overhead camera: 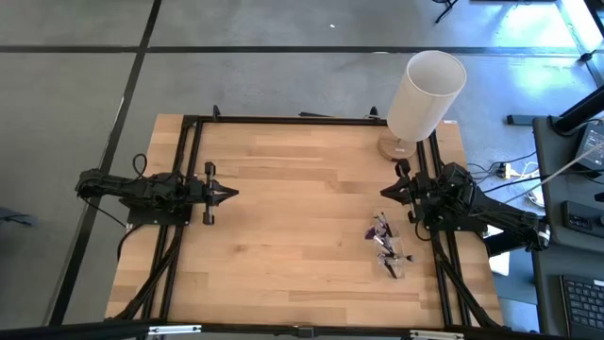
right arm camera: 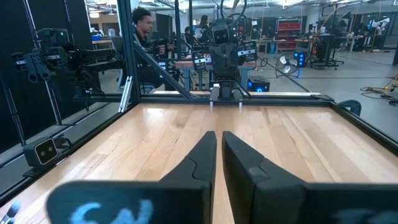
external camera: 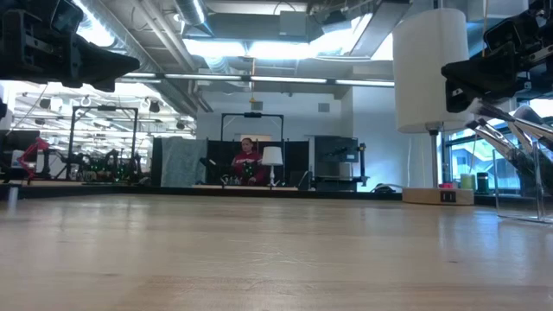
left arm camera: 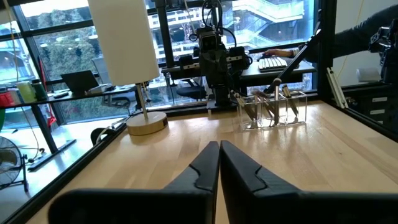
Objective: Put items in baskets/containers
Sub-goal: Return to Home Position
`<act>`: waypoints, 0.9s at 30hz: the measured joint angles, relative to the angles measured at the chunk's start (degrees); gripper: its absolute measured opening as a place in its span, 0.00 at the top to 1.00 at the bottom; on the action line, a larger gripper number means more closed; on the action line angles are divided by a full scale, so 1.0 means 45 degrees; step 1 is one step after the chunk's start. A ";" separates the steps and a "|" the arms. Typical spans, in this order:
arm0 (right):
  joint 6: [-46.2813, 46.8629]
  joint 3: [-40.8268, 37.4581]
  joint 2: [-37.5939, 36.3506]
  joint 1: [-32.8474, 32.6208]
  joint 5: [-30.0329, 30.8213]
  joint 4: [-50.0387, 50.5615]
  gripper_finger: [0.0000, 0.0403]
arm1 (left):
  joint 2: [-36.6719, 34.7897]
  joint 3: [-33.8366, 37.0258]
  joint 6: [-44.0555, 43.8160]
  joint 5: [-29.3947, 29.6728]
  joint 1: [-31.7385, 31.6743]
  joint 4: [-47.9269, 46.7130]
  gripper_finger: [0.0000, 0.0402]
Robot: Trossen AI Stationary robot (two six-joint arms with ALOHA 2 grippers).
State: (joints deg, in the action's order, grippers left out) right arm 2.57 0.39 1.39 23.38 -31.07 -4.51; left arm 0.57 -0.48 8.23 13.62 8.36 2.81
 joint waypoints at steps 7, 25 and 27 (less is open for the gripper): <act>-0.0001 0.0002 0.0000 0.0004 0.0000 0.0000 0.93 | 0.0003 0.0001 0.0000 -0.0001 0.0000 0.0000 0.98; 0.0000 0.0001 0.0000 0.0000 0.0000 0.0002 0.93 | 0.0001 0.0001 0.0000 -0.0002 0.0000 0.0000 0.98; 0.0001 0.0002 0.0000 0.0000 0.0000 0.0000 0.93 | -0.0002 0.0003 0.0000 -0.0004 0.0000 0.0000 0.98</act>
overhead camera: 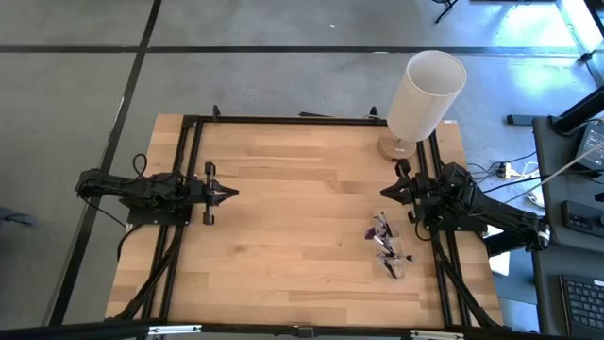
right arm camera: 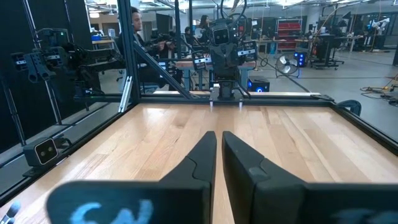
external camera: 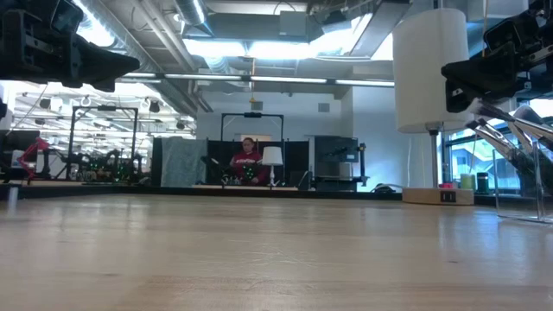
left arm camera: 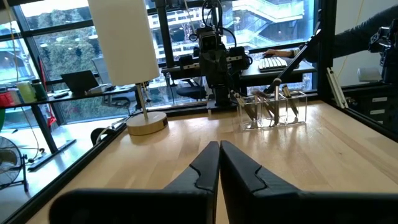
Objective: Put items in baskets/containers
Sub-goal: Return to Home Position
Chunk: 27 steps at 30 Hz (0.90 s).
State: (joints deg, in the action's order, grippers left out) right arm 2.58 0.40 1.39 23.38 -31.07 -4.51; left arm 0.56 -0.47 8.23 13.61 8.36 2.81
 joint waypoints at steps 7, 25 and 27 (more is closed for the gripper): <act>-0.0002 0.0000 0.0000 0.0000 0.0000 0.0003 0.93 | 0.0005 -0.0003 0.0000 0.0002 0.0000 0.0000 0.97; -0.0002 0.0000 0.0000 0.0001 0.0000 0.0000 0.93 | 0.0001 0.0000 0.0000 0.0001 0.0000 0.0000 0.97; -0.0002 0.0000 0.0000 0.0002 0.0000 0.0000 0.93 | 0.0000 -0.0005 0.0000 0.0005 0.0000 0.0000 0.97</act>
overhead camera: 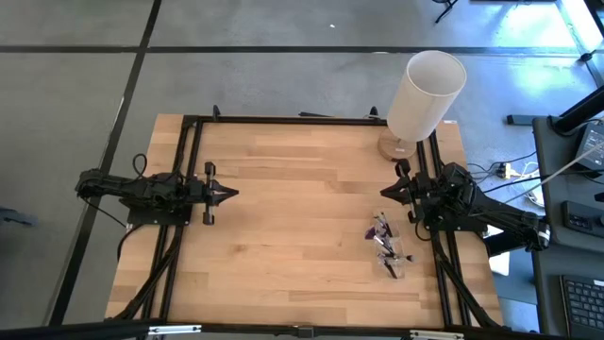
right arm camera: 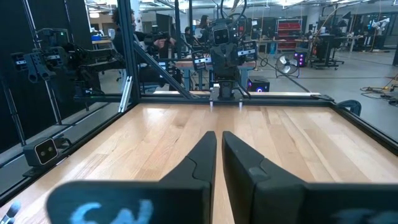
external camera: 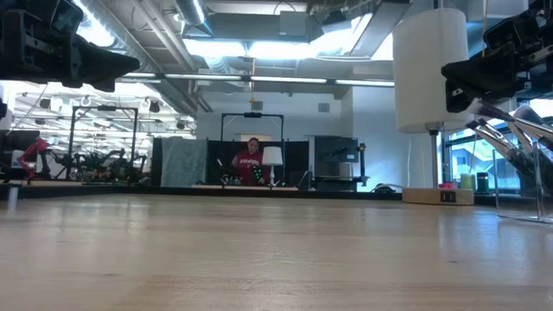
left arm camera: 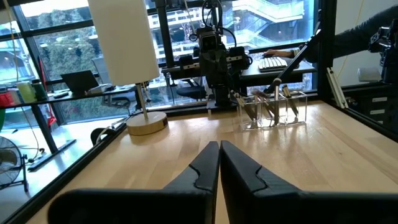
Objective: Put items in baskets/containers
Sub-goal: Return to Home Position
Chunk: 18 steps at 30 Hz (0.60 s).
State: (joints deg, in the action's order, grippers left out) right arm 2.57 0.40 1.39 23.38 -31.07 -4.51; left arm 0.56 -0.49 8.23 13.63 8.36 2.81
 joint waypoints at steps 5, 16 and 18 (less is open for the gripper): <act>0.0000 0.0000 0.0000 0.0003 0.0000 0.0000 0.93 | 0.0005 0.0005 0.0000 -0.0005 0.0000 0.0000 0.98; 0.0002 0.0000 0.0000 0.0001 0.0000 0.0000 0.93 | 0.0001 0.0005 0.0000 -0.0004 0.0000 0.0000 0.97; 0.0000 0.0000 0.0000 0.0002 0.0000 0.0000 0.93 | 0.0002 0.0005 0.0000 -0.0005 0.0000 0.0000 0.98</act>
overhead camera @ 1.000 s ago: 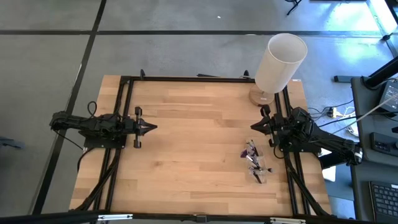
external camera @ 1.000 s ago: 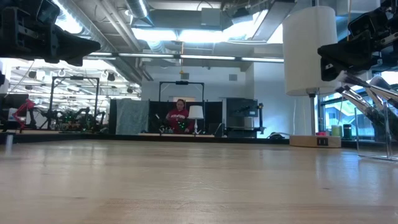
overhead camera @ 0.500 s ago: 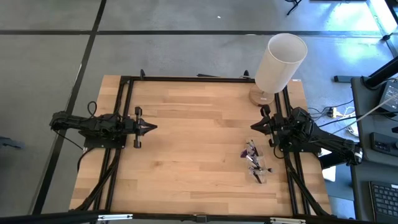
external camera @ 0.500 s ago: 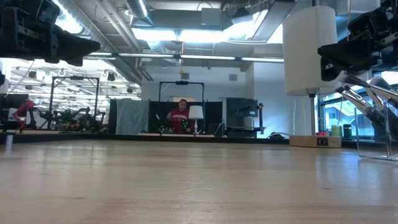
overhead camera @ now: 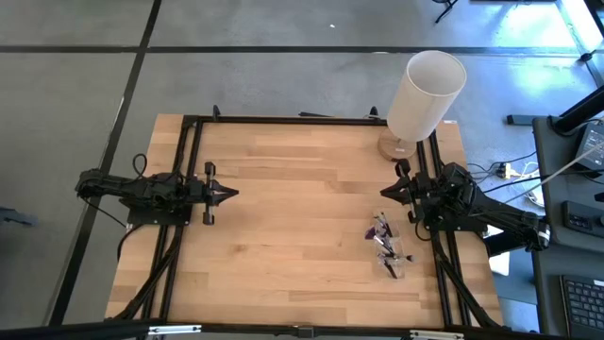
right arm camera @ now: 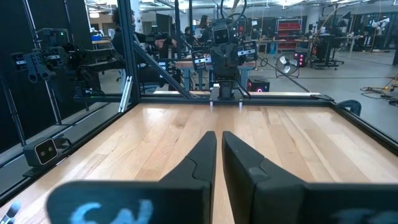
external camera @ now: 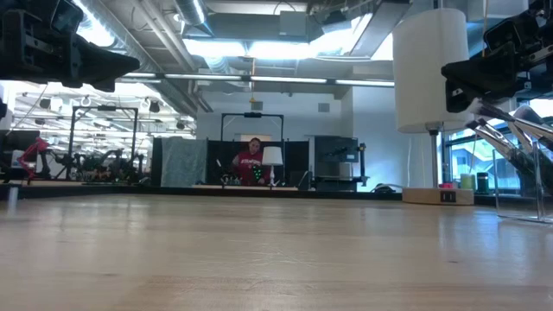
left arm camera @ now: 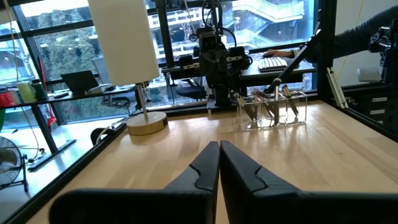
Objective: Put items in baskets/containers
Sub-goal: Return to Home Position
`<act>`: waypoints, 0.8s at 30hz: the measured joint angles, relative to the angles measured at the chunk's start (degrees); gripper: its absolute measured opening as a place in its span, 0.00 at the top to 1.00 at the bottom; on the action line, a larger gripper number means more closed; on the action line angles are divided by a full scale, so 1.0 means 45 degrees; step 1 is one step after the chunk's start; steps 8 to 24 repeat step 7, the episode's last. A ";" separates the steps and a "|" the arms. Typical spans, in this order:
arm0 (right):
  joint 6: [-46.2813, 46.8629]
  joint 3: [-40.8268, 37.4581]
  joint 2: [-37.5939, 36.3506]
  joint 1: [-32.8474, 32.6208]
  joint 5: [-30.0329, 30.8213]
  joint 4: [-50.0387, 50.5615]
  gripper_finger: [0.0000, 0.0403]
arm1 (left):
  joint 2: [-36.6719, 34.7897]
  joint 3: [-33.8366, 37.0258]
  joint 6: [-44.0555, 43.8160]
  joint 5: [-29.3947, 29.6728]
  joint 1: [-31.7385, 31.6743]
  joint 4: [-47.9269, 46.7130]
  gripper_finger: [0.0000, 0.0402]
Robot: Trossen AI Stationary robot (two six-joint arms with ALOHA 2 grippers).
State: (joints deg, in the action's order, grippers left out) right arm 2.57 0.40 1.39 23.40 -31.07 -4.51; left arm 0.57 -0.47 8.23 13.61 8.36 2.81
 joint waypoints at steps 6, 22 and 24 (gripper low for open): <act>0.0000 0.0000 0.0000 -0.0002 0.0000 0.0000 0.93 | 0.0003 -0.0002 0.0000 0.0002 0.0000 0.0000 0.98; 0.0000 0.0000 0.0000 0.0001 0.0000 0.0000 0.93 | -0.0002 0.0000 0.0000 0.0000 0.0000 0.0000 0.98; 0.0000 0.0000 0.0000 0.0001 0.0000 0.0000 0.93 | -0.0002 0.0000 0.0000 0.0000 0.0000 0.0000 0.98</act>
